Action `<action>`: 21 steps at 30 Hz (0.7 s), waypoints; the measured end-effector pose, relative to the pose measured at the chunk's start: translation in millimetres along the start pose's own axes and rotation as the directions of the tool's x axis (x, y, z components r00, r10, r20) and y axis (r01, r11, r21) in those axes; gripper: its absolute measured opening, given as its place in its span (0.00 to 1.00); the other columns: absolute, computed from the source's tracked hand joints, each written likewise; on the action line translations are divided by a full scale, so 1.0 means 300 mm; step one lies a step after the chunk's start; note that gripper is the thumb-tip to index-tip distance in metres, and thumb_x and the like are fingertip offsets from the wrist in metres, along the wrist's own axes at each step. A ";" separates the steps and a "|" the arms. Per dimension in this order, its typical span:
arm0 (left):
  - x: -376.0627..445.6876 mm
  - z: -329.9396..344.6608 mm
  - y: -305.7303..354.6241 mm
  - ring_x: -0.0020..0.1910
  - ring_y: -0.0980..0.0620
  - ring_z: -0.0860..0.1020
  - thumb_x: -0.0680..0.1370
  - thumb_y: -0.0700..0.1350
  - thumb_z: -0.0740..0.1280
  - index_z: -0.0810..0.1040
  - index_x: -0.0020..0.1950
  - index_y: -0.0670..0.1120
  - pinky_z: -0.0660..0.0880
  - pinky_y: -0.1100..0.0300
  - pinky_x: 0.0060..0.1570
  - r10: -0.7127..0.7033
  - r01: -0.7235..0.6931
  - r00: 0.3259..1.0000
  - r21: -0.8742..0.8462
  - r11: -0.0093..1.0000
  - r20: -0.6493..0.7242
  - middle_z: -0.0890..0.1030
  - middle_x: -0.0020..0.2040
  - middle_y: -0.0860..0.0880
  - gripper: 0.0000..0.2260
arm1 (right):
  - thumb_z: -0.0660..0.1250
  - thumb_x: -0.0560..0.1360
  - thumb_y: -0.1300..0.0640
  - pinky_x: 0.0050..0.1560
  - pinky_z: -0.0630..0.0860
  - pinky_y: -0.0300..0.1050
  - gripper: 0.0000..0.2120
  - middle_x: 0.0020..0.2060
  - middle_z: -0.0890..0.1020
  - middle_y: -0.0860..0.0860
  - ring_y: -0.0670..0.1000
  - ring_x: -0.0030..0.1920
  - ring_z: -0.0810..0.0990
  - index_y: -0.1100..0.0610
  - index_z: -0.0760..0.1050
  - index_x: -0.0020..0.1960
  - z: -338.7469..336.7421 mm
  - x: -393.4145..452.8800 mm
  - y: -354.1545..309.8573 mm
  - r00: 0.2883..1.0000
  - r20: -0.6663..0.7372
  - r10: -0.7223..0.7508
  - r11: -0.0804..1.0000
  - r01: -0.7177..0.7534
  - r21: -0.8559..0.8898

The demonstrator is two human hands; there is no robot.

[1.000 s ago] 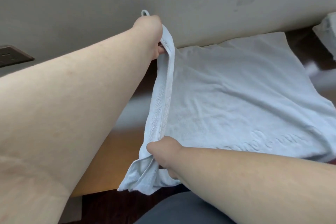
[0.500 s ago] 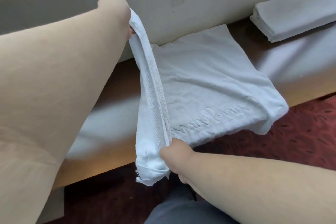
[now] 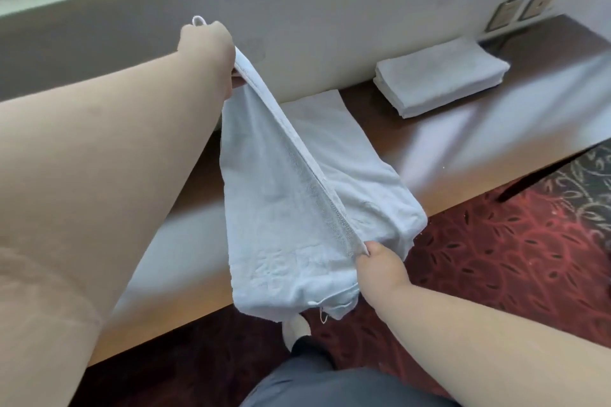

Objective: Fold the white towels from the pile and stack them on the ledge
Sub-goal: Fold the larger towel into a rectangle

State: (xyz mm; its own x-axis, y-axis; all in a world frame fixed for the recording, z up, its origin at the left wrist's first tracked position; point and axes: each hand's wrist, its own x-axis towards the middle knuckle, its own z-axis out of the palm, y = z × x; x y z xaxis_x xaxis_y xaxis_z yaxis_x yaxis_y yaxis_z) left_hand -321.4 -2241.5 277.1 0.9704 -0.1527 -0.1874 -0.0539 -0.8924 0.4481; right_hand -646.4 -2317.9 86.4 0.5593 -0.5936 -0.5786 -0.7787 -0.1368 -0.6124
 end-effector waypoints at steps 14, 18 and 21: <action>0.243 0.305 0.234 0.46 0.47 0.70 0.78 0.46 0.67 0.71 0.59 0.42 0.61 0.58 0.44 0.179 -0.178 0.984 0.106 0.978 -0.006 0.63 0.40 0.45 0.13 | 0.57 0.74 0.63 0.33 0.68 0.44 0.08 0.33 0.74 0.51 0.50 0.33 0.71 0.56 0.74 0.42 -0.243 0.240 0.068 0.980 -0.030 0.195 0.959 -0.184 0.215; 0.312 0.383 0.329 0.61 0.41 0.73 0.75 0.43 0.72 0.70 0.64 0.38 0.66 0.58 0.49 0.120 -0.109 0.991 -0.148 0.983 0.064 0.73 0.59 0.39 0.21 | 0.58 0.76 0.62 0.32 0.67 0.41 0.09 0.32 0.74 0.50 0.48 0.31 0.71 0.53 0.75 0.44 -0.327 0.339 0.065 0.989 0.067 0.133 0.989 -0.137 0.061; 0.355 0.456 0.438 0.58 0.41 0.77 0.76 0.45 0.71 0.76 0.59 0.39 0.70 0.59 0.46 0.031 0.005 0.991 -0.259 0.966 0.134 0.79 0.56 0.39 0.16 | 0.58 0.74 0.61 0.35 0.74 0.43 0.13 0.38 0.81 0.53 0.51 0.36 0.78 0.49 0.79 0.45 -0.387 0.407 0.078 0.959 0.226 0.172 0.981 -0.188 0.051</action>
State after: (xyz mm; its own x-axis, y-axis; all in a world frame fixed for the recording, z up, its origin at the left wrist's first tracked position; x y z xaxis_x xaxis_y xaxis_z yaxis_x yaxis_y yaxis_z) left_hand -257.4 -2433.2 196.5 0.9279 -0.2358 -0.2887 0.0135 -0.7526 0.6583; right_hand -629.4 -2485.7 64.0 0.4669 -0.4134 -0.7817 -0.8544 0.0173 -0.5194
